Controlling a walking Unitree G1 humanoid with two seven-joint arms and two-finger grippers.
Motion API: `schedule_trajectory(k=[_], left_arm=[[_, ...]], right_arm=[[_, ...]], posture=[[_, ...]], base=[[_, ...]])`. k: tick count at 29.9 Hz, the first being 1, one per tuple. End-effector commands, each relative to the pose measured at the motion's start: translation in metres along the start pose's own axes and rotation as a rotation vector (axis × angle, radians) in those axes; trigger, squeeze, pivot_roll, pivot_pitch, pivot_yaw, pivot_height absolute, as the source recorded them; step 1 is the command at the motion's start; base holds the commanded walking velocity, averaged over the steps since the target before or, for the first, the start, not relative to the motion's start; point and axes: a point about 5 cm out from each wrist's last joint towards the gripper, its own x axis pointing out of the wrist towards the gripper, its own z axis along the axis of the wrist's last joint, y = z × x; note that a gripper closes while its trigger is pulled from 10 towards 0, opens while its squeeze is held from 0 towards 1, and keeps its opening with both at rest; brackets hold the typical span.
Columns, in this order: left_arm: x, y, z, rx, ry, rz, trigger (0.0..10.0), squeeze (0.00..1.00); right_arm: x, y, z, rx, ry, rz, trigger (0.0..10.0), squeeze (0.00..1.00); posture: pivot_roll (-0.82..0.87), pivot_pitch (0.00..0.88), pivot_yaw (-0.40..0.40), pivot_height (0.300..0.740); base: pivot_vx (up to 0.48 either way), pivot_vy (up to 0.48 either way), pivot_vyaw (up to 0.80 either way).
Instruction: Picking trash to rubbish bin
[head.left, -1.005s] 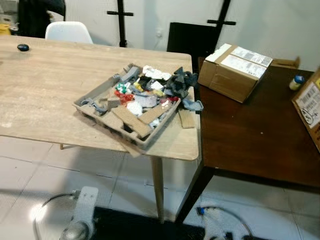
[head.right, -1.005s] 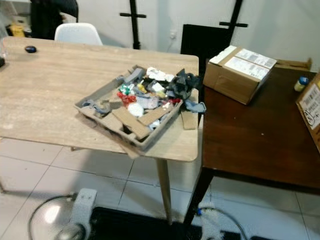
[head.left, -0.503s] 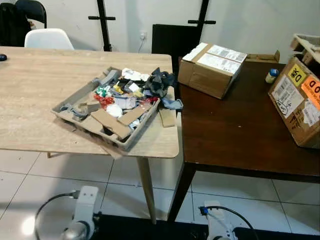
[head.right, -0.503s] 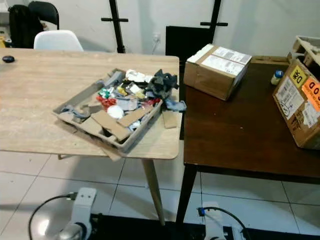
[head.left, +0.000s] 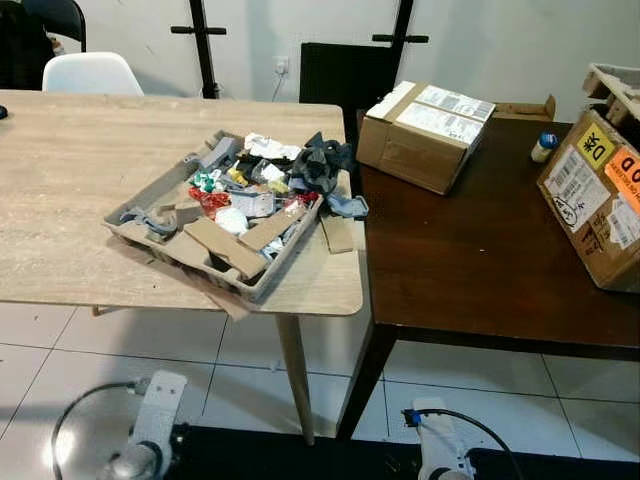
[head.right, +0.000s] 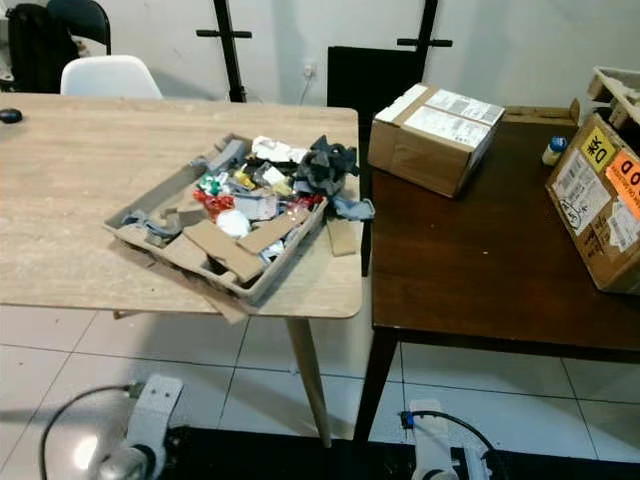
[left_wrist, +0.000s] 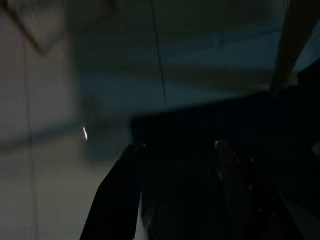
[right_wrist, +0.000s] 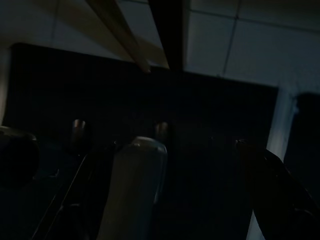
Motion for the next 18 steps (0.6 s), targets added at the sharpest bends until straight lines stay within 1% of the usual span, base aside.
schedule_trajectory(k=[1, 2, 3, 4, 5, 6, 7, 8, 9, 10, 12, 14, 15, 16, 18], left_arm=[[0.001, -0.006, 0.006, 0.106, -0.016, -0.082, 10.0, 0.0], [0.003, -0.009, 0.012, 0.151, -0.038, -0.122, 10.0, 0.0], [0.004, -0.014, 0.019, 0.171, -0.064, -0.173, 10.0, 0.0], [0.005, -0.017, 0.023, 0.181, -0.083, -0.206, 10.0, 0.0], [0.005, -0.023, 0.029, 0.162, -0.106, -0.284, 10.0, 0.0], [0.004, -0.029, 0.035, 0.168, -0.123, -0.366, 10.0, 0.0], [0.004, -0.029, 0.035, 0.168, -0.123, -0.366, 10.0, 0.0], [0.002, -0.038, 0.038, 0.225, -0.118, -0.493, 10.0, 0.0], [0.002, -0.04, 0.038, 0.25, -0.107, -0.523, 10.0, 0.0], [0.002, -0.04, 0.038, 0.25, -0.107, -0.523, 10.0, 0.0], [0.002, -0.039, 0.037, 0.285, -0.091, -0.521, 10.0, 0.0], [0.004, -0.038, 0.036, 0.285, -0.088, -0.492, 10.0, 0.0], [0.004, -0.038, 0.036, 0.285, -0.088, -0.492, 10.0, 0.0], [0.004, -0.038, 0.031, 0.299, -0.063, -0.463, 10.0, 0.0], [0.004, -0.038, 0.028, 0.305, -0.053, -0.457, 10.0, 0.0]], right_arm=[[0.0, 0.0, 0.007, -0.019, -0.032, 0.059, 10.0, 0.0], [0.0, 0.002, 0.01, -0.043, -0.039, 0.101, 10.0, 0.0], [0.0, 0.004, 0.013, -0.08, -0.046, 0.158, 10.0, 0.0], [-0.001, 0.006, 0.014, -0.105, -0.05, 0.195, 10.0, 0.0], [-0.002, 0.009, 0.016, -0.156, -0.052, 0.258, 10.0, 0.0], [-0.003, 0.012, 0.017, -0.213, -0.053, 0.334, 10.0, 0.0], [-0.003, 0.012, 0.017, -0.213, -0.053, 0.334, 10.0, 0.0], [-0.008, 0.019, 0.015, -0.343, -0.024, 0.489, 10.0, 0.0], [-0.01, 0.02, 0.013, -0.393, -0.004, 0.538, 10.0, 0.0], [-0.01, 0.02, 0.013, -0.393, -0.004, 0.538, 10.0, 0.0], [-0.014, 0.017, 0.004, -0.503, 0.08, 0.596, 10.0, 0.0], [-0.017, 0.01, -0.005, -0.581, 0.169, 0.6, 10.0, 0.0], [-0.017, 0.01, -0.005, -0.581, 0.169, 0.6, 10.0, 0.0], [-0.021, 0.005, -0.013, -0.607, 0.203, 0.616, 10.0, 0.0], [-0.023, 0.004, -0.015, -0.593, 0.199, 0.619, 10.0, 0.0]], posture=[[0.11, 0.099, -0.013, 0.74], [0.11, 0.099, -0.013, 0.74], [0.11, 0.099, -0.012, 0.74], [0.11, 0.099, -0.012, 0.74], [0.11, 0.096, -0.008, 0.74], [0.11, 0.096, -0.006, 0.74], [0.11, 0.096, -0.006, 0.74], [0.11, 0.095, -0.002, 0.74], [0.11, 0.095, -0.002, 0.74], [0.11, 0.095, -0.002, 0.74], [0.11, 0.096, -0.001, 0.74], [0.11, 0.096, -0.001, 0.74], [0.11, 0.096, -0.001, 0.74], [0.11, 0.098, -0.004, 0.74], [0.11, 0.098, -0.004, 0.74]], base=[[0.0, 0.0, 0.0], [0.0, 0.0, 0.0], [0.0, 0.0, 0.0], [0.0, 0.0, 0.0], [0.0, 0.0, 0.0], [0.0, 0.0, 0.0], [0.0, 0.0, 0.0], [0.0, 0.0, 0.0], [0.0, 0.0, 0.0], [0.0, 0.0, 0.0], [0.0, 0.0, 0.0], [0.0, 0.0, 0.0], [0.0, 0.0, 0.0], [0.0, 0.0, 0.0], [0.0, 0.0, 0.0]])
